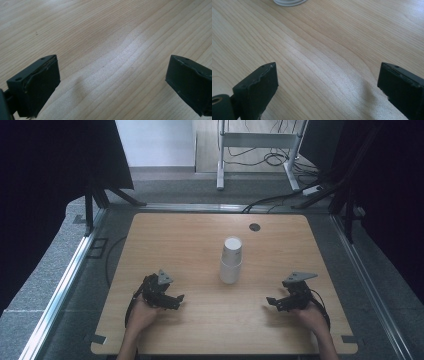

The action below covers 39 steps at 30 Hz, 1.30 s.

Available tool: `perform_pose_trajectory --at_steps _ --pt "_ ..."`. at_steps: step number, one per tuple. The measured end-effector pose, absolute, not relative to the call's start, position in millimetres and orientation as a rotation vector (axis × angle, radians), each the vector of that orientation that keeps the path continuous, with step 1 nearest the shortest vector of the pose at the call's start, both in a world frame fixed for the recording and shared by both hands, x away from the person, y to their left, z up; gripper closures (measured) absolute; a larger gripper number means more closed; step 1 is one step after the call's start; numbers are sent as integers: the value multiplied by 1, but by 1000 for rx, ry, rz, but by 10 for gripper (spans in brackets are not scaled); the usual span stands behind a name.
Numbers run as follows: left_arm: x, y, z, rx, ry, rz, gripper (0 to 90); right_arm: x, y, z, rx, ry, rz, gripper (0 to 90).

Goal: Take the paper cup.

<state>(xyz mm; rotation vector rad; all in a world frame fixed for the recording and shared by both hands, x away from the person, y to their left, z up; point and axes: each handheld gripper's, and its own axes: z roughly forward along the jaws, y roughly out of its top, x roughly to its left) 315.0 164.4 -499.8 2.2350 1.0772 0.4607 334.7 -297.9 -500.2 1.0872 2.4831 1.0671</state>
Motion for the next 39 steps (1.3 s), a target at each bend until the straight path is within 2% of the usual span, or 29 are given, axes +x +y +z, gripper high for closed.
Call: perform_pose_trajectory --at_steps 19,39 --pt "312 160 -498 2237 1049 484 0 333 -295 -499 1068 2496 1073 35" --pt "312 150 -494 2188 1017 429 0 332 -290 -489 1028 2495 1119 43"
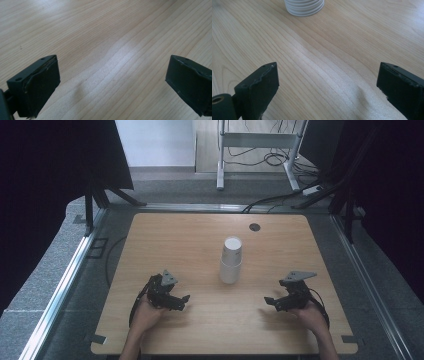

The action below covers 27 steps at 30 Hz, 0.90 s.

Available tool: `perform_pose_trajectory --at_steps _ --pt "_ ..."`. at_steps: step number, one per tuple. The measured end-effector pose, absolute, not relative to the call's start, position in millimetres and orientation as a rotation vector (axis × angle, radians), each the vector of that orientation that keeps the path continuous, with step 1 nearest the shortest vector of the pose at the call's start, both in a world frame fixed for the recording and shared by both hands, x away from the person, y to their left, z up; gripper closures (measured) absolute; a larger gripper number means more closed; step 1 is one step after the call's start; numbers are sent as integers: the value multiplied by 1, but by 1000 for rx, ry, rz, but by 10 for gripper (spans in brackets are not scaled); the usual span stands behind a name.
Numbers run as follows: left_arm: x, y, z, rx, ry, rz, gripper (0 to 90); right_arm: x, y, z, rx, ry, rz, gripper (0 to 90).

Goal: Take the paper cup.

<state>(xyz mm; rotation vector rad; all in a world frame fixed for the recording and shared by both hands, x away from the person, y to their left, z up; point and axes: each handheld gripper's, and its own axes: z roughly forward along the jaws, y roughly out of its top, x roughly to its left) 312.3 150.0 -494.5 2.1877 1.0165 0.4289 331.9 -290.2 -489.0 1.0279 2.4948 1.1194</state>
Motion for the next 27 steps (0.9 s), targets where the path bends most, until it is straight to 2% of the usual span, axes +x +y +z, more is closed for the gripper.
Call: perform_pose_trajectory --at_steps 21,27 --pt "316 140 -480 2166 992 461 0 334 -285 -465 998 2485 1164 48" --pt "320 133 -477 2169 953 428 0 335 -284 -461 1000 2485 1194 50"
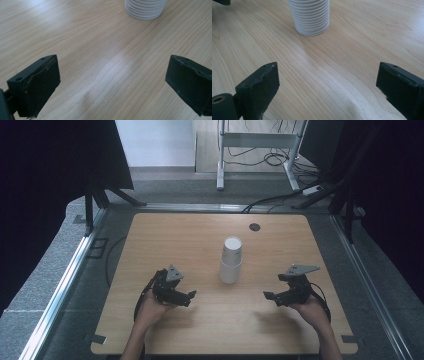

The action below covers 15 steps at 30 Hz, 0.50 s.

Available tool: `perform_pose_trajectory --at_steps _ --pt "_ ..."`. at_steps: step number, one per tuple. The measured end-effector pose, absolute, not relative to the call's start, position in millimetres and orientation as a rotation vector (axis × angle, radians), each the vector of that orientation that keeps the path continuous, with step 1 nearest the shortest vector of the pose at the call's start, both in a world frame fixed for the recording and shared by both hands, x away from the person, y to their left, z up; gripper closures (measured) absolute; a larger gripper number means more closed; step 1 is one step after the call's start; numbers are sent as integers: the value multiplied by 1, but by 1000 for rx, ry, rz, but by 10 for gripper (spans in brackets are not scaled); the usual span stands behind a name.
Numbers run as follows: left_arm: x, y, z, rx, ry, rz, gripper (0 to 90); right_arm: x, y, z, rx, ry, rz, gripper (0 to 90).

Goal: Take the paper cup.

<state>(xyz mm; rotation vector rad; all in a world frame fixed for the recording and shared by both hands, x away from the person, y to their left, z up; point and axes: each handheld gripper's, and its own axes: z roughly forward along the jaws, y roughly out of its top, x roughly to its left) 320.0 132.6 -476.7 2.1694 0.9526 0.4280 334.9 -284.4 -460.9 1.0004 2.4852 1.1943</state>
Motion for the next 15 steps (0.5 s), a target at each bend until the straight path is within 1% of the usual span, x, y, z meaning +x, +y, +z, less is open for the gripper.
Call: perform_pose_trajectory --at_steps 8,15 --pt "325 123 -471 2170 906 399 0 336 -279 -455 965 2505 1190 54" --pt "329 116 -468 2191 899 402 1 337 -274 -448 940 2509 1194 54"
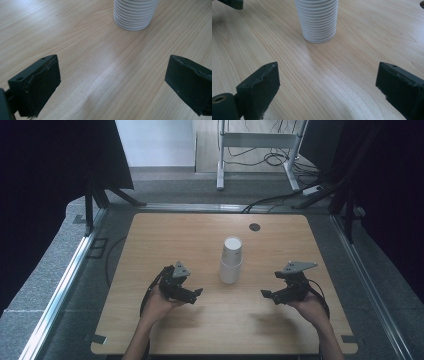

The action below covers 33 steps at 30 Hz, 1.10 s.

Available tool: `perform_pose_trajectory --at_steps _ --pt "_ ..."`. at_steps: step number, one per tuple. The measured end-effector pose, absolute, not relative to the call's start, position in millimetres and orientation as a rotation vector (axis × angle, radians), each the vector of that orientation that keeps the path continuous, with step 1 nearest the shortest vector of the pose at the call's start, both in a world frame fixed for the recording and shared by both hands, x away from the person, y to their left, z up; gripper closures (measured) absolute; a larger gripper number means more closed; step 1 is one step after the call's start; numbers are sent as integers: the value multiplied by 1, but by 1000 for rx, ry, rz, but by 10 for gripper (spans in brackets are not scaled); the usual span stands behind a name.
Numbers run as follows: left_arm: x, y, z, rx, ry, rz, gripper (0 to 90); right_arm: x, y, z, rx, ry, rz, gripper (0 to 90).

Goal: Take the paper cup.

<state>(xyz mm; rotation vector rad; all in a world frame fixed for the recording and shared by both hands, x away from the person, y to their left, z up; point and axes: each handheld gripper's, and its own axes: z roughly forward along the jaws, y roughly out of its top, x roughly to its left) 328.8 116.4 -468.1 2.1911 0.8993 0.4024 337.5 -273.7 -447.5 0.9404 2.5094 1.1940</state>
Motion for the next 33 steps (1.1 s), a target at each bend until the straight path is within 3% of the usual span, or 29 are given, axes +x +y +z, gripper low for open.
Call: perform_pose_trajectory --at_steps 33 --pt "351 93 -455 2209 839 400 45 357 -251 -421 878 2553 1193 54"
